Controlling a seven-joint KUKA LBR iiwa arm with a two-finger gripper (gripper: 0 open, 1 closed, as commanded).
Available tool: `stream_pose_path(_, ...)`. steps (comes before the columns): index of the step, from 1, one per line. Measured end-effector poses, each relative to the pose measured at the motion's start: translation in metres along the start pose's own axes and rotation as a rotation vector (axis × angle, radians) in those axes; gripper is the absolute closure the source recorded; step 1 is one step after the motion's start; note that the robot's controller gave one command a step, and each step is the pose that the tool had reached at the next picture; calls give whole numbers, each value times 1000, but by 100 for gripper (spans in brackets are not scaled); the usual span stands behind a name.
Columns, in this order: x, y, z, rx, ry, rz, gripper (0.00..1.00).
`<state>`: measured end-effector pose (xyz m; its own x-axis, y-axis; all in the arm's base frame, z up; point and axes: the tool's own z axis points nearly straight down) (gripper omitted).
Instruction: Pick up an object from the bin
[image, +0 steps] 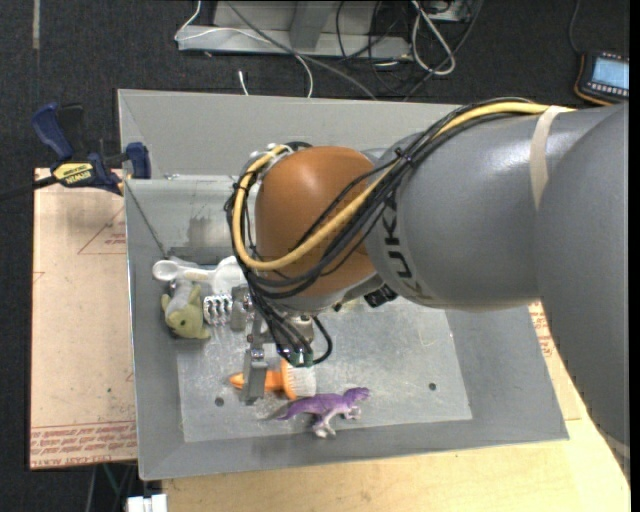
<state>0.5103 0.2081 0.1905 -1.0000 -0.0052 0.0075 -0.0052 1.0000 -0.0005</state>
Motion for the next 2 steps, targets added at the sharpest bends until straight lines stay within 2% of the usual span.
stream_pose_path(1, -2, -1, -5, -1, -7, 5, 0)
stream_pose_path(2, -90, -72, 119, -7, -14, 117, 0)
